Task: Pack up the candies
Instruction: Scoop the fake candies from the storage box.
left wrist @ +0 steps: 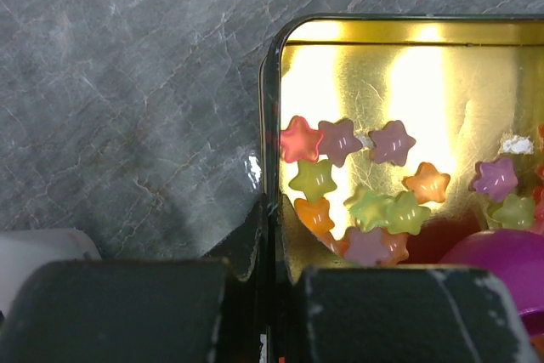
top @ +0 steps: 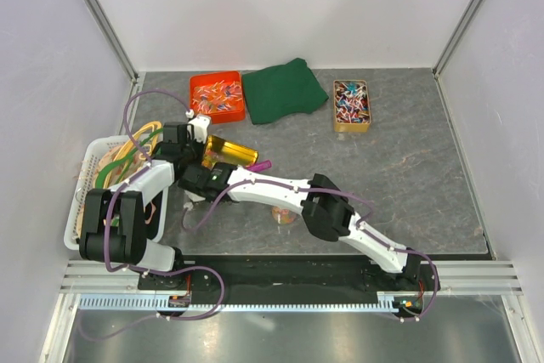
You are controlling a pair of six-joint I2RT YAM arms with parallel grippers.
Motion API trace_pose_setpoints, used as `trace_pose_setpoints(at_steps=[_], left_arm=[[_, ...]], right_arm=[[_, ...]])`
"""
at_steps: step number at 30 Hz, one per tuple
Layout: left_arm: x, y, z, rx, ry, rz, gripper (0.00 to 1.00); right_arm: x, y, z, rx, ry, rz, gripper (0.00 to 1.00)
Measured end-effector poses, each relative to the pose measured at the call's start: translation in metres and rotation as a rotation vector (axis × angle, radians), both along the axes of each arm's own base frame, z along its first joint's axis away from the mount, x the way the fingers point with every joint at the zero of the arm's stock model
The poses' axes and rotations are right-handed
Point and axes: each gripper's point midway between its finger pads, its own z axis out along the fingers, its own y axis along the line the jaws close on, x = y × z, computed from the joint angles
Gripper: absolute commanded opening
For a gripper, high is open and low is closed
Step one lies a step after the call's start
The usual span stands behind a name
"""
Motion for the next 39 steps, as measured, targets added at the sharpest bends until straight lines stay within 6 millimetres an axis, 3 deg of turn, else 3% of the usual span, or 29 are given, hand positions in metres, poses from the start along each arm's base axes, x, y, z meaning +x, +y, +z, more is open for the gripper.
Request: trace_pose_setpoints(at_steps=[22, 28, 39], left_arm=[[0.004, 0.002, 0.003, -0.004, -0.017, 0.007, 0.02], [0.015, 0.002, 0.012, -0.008, -0.071, 0.008, 0.02], [0.016, 0.0, 0.013, -0.008, -0.077, 0.005, 0.02]], right_arm=[[0.009, 0.006, 0.007, 0.273, 0.165, -0.109, 0.0], [0.016, -0.006, 0.013, 0.283, 0.2, -0.109, 0.0], [0.031, -0.037, 0.023, 0.239, 0.205, -0.137, 0.0]])
